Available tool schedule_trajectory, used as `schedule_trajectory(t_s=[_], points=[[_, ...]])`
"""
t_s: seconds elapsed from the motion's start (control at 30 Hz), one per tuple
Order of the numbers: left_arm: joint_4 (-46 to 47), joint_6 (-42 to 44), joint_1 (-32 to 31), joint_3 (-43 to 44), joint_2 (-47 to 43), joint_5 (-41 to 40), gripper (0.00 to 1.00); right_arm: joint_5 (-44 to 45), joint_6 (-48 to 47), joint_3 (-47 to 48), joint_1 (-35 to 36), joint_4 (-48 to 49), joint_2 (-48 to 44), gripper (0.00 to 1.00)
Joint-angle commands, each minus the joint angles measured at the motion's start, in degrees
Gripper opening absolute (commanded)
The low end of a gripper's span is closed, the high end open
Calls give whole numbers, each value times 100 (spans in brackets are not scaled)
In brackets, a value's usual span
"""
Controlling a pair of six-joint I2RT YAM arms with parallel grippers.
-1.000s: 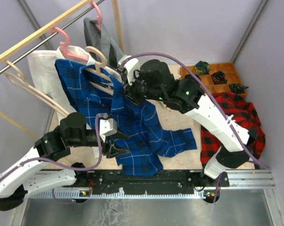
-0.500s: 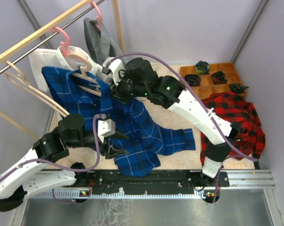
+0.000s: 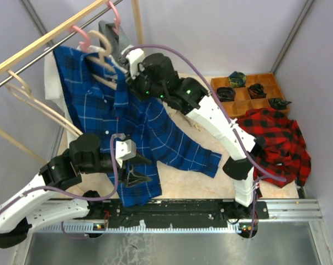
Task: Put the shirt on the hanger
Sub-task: Place the hanger at the clothesline.
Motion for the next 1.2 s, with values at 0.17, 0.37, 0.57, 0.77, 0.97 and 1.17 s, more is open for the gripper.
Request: schedule_trajectory(t_s=[0.17,0.37,0.57,0.77,0.97,1.17], points=[[91,-102,-14,26,-176,48,65,-517,-447,-262,-1198,857,-577,0],[131,-101,-14,-26,-180,15,65,-874,-1116,-1483,-362,1481,-1315,0],[160,-99,-14,-28,-96,85,65,-697,-277,-1855,-63,2253,-1255,0],[225,-143,-14,-70,-81,80,65,-584,302,-2259,-65,4021,-991,0],[251,-165,-14,-53,-111,56,65,-479,442,-2902,-100,5947,-809,0],[237,-163,-14,-79,-176,-11,65,-564,860,-3058,-222,7033,-501,0]])
